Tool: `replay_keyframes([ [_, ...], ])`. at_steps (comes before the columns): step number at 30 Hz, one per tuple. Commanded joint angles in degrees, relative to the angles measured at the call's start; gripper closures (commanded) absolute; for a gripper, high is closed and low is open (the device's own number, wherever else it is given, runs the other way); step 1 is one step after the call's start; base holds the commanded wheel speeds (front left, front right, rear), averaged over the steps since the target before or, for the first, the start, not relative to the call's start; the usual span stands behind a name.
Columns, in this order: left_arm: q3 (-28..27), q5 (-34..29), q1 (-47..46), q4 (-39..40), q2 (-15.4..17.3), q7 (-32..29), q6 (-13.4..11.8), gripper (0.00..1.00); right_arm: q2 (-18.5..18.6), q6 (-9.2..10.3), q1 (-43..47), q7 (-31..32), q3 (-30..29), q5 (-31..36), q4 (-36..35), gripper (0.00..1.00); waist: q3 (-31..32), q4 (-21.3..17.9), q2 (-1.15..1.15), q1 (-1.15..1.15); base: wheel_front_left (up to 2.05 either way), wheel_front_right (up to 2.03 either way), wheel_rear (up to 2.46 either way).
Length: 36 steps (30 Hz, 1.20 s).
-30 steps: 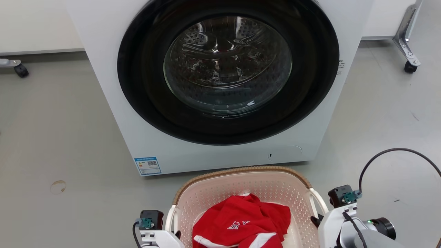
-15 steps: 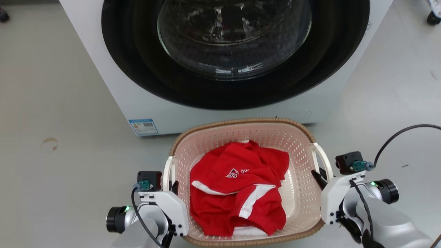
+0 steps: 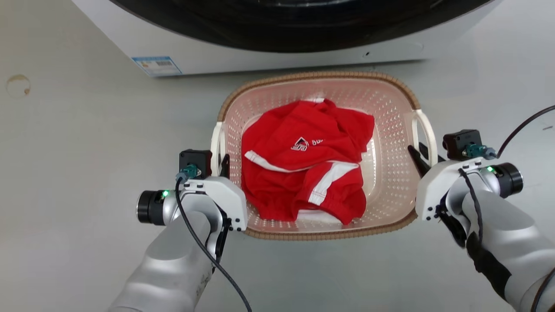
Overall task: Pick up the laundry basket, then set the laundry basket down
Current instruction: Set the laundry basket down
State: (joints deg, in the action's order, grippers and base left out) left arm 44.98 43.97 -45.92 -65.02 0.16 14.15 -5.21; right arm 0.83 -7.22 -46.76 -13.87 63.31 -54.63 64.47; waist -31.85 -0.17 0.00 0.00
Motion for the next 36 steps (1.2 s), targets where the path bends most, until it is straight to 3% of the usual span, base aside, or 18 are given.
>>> replay_keyframes([
  [1, -1.42, -1.36, -1.91, 1.73, 2.72, 0.82, -0.93, 1.0, 2.19, -0.26, -0.43, -1.08, -0.51, 1.67, 0.5, 1.0, -5.34, 0.49, 0.0, 0.0, 0.0, 0.0, 0.0],
  [15, -6.81, -8.84, -3.75, 12.47, 2.72, 0.85, -3.44, 1.0, 6.49, -0.26, -2.15, -1.12, -14.02, 14.91, -6.76, 1.0, -14.63, 1.88, 0.0, 0.0, 0.0, 0.0, 0.0],
  [24, -10.23, -13.15, -4.15, 14.94, 2.72, 0.85, -2.66, 1.0, 6.83, -0.26, -0.33, -1.12, -21.89, 22.31, -10.62, 1.0, -17.45, 1.77, 0.0, 0.0, 0.0, 0.0, 0.0],
  [36, -10.85, -14.22, -5.83, 14.98, 2.72, 0.85, -1.83, 1.0, 6.77, -0.26, 0.83, -1.12, -27.27, 26.7, -12.83, 1.0, -20.13, 1.55, 0.0, 0.0, 0.0, 0.0, 0.0],
])
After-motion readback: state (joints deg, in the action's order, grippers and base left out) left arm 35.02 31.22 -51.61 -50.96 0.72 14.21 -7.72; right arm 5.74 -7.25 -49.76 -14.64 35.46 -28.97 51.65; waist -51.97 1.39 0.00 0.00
